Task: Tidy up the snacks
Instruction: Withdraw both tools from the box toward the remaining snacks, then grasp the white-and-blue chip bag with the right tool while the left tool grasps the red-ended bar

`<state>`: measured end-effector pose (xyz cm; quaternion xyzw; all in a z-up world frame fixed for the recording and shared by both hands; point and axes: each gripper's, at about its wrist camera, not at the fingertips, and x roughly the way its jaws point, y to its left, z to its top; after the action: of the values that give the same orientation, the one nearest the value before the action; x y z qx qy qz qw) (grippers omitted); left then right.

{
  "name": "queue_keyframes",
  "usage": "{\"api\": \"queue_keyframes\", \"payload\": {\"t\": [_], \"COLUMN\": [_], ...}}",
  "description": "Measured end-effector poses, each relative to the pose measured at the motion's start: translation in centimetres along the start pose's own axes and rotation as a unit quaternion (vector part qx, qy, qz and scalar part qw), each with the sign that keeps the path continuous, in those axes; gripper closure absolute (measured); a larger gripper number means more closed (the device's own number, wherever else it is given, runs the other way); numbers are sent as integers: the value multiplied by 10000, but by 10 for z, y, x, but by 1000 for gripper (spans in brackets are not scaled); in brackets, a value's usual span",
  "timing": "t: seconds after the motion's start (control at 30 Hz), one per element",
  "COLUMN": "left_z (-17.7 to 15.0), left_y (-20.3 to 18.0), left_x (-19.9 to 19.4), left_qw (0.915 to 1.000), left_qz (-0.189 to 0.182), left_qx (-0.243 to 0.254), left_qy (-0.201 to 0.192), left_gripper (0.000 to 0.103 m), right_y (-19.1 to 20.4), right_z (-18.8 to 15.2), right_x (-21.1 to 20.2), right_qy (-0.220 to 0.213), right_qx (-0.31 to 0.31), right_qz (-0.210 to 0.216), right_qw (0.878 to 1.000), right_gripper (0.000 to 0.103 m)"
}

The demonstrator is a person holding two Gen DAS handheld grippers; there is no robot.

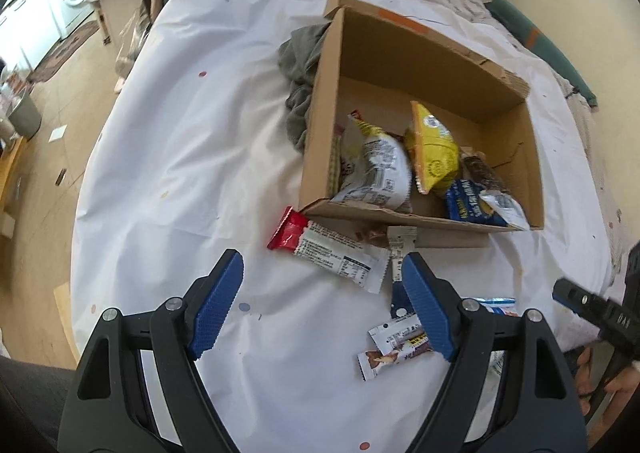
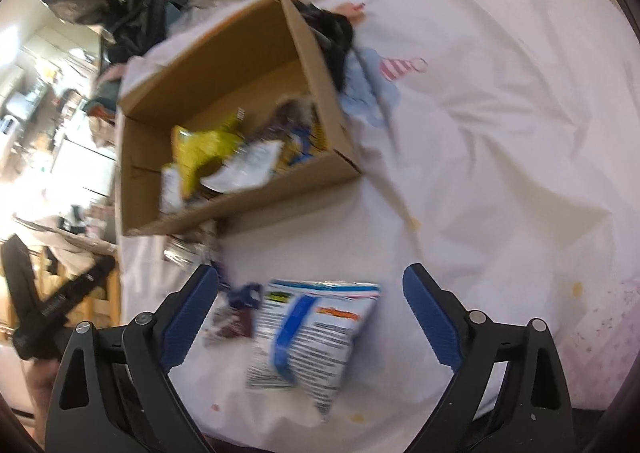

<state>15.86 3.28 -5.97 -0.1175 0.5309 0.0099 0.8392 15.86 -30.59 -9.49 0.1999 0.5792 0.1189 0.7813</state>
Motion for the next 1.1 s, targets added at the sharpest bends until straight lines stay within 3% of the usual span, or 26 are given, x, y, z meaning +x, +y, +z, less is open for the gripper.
{"api": "queue_keyframes", "payload": {"t": [0.07,0.23,0.33,0.5,0.57,0.63,0.7,0.9,1.1], "left_z": [1,1,-1,-2,0,2,3,-1,-13], "left_y": [1,0,-1,0,6,16,29,43,20], "left_x": [3,6,7,7,5,5,8,17,46], "left_qw": [10000,9999,9999,9998,9997,9990,9971,9919,9878], "left_qz": [-33,-56,-56,-48,33,102,130,6,-7], "left_qx": [-66,-99,-73,-111,-235,-442,-735,-1233,-1537], "left_qy": [44,99,144,146,80,63,113,305,249], "left_gripper": [24,24,24,24,24,24,24,24,24], "right_y": [-1,5,17,27,32,37,43,47,31], "right_z": [-2,-23,-31,-30,-29,-27,-30,-25,-7], "right_x": [10,64,81,93,94,96,93,68,43], "right_qy": [251,1599,1801,1799,1743,1670,1618,1190,704], "right_qx": [14,287,131,86,-24,-298,-468,-541,-157], "right_qz": [-61,268,140,-74,-237,-511,-557,-190,-5], "right_qw": [9997,9864,9835,9836,9844,9842,9841,9912,9974], "right_gripper": [7,7,7,7,11,38,48,52,52]}}
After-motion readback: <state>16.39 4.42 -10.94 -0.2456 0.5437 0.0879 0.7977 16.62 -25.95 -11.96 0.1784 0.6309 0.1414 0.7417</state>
